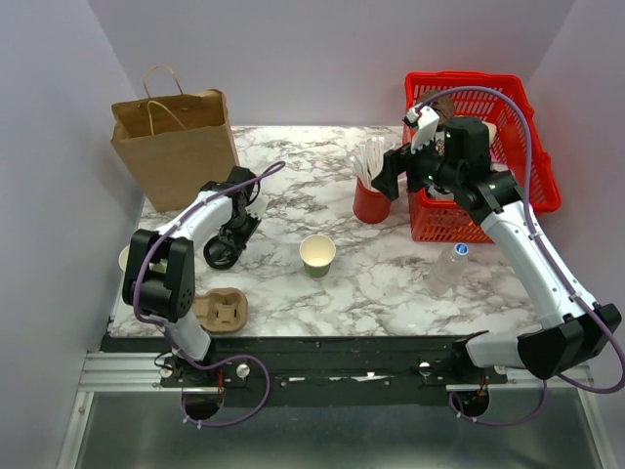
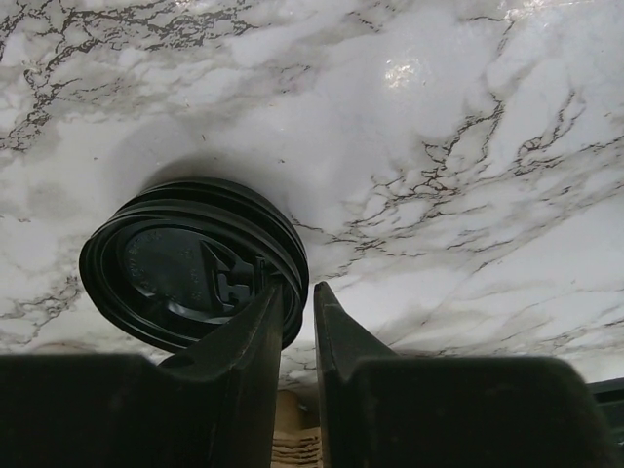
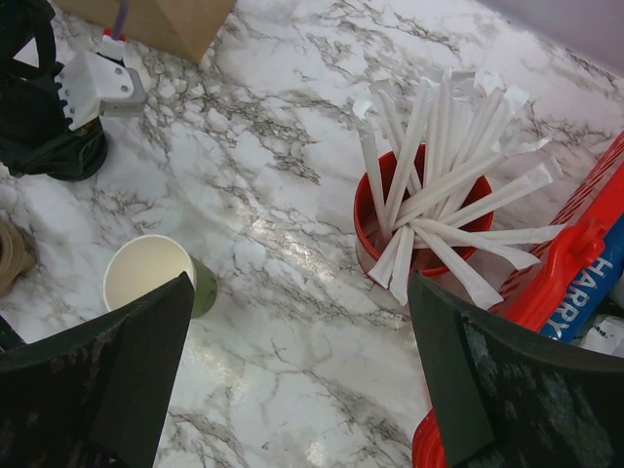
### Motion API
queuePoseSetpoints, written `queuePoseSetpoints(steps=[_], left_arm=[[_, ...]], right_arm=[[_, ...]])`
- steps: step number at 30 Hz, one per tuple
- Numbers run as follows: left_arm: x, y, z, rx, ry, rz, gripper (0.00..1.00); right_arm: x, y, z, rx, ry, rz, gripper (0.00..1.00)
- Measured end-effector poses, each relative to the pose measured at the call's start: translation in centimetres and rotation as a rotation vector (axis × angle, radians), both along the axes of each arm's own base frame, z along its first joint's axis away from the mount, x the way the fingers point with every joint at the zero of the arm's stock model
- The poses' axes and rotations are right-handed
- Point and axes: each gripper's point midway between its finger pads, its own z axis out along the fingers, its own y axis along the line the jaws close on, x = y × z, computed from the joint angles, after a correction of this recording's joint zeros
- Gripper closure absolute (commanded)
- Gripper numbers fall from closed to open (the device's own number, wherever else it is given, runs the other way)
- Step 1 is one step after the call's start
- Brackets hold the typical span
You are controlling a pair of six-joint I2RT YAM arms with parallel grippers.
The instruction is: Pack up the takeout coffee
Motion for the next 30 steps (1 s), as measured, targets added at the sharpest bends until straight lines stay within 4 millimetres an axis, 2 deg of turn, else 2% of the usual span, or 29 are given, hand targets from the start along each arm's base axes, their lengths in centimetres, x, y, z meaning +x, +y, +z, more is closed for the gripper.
queuePoseSetpoints(steps=[5,14,20,23,30], left_arm=[[-0.1,0.2,-0.4,0.008,0.012,0.002,0.78],[-0.1,0.4,-0.7,0.014,0.026,-0.002,0.99],[-0.5,0.7,-0.3,0.016,0.034,-0.012,1.00],[-0.7,0.8,0.8,0.014,0.017,-0.023,1.00],[0.3,0.4,5.3,-0.023,-0.086,-0.072,1.00]], right_arm=[[0.0,0.0,0.0,0.000,0.000,0.000,0.00],[0.0,0.0,0.0,0.000,0.000,0.000,0.00],[0.0,0.0,0.0,0.000,0.000,0.000,0.00],[0.0,0.0,0.0,0.000,0.000,-0.001,0.00],[0.0,0.1,-0.1,0.002,0.003,0.004,0.00]])
